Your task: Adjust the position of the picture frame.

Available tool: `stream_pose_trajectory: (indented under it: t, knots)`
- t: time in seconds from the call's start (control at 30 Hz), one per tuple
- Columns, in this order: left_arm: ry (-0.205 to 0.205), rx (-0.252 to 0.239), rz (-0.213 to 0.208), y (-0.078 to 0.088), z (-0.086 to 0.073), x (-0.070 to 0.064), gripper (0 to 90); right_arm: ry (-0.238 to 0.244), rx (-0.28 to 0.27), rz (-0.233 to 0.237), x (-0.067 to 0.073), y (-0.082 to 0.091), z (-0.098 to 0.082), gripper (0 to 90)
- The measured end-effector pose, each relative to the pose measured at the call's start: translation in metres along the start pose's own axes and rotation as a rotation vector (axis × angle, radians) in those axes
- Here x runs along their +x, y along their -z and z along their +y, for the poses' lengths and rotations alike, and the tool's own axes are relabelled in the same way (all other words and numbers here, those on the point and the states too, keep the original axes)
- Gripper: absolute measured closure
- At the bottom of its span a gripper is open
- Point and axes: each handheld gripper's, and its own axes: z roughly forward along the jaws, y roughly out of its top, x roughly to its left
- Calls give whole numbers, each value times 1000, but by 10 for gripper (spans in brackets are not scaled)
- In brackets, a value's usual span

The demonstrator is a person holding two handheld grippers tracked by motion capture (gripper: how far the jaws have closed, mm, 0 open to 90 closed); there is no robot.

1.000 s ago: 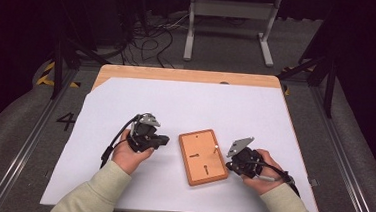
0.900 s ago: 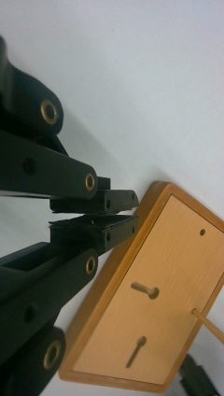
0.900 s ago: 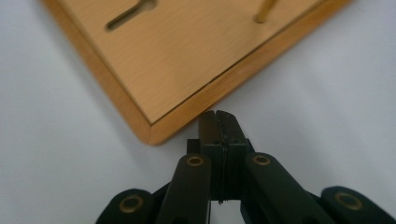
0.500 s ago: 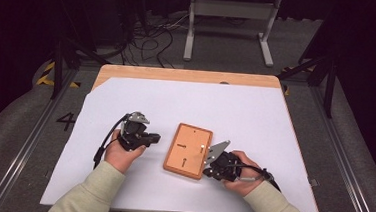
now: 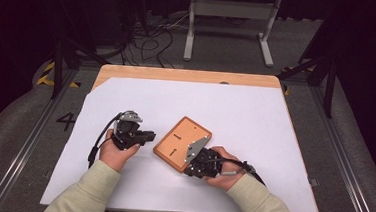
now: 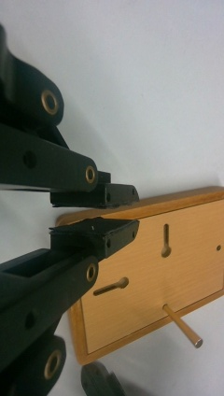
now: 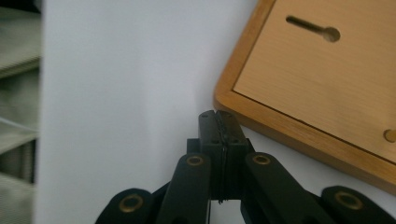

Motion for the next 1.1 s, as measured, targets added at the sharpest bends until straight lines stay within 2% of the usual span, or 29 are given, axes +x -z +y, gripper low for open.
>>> stream_pose_trajectory:
  t: [0.07, 0.13, 0.2, 0.33, 0.37, 0.43, 0.6, 0.73, 0.87, 0.93, 1.1]
  knots:
    - [5, -5, 0, 0, -3, 1, 811, 0, -37, 3, -1, 13, 4, 900]
    - [12, -23, 7, 4, -4, 1, 803, -2, -76, -17, -7, 27, 7, 900]
    - [9, -39, 21, 7, -4, 1, 790, -28, -106, -32, -15, 38, 10, 900]
    - [15, -56, 39, 10, -9, 0, 773, -56, -140, -98, -33, 53, 21, 900]
    - [15, -56, 39, 10, -9, 0, 771, -56, -140, -98, -33, 53, 21, 900]
    - [23, -63, 50, 13, -14, 1, 768, -78, -143, -122, -46, 57, 29, 900]
    - [36, -78, 66, 20, -22, 2, 760, -113, -120, -167, -73, 52, 45, 900]
    - [50, -83, 77, 26, -28, 4, 757, -157, -112, -171, -94, 45, 53, 900]
    - [52, -92, 72, 32, -35, 4, 739, -195, -102, -190, -115, 35, 56, 900]
    - [48, -89, 81, 34, -38, 3, 732, -220, -113, -195, -124, 30, 55, 900]
    - [70, -82, 97, 40, -47, 4, 728, -276, -129, -207, -147, 14, 55, 900]
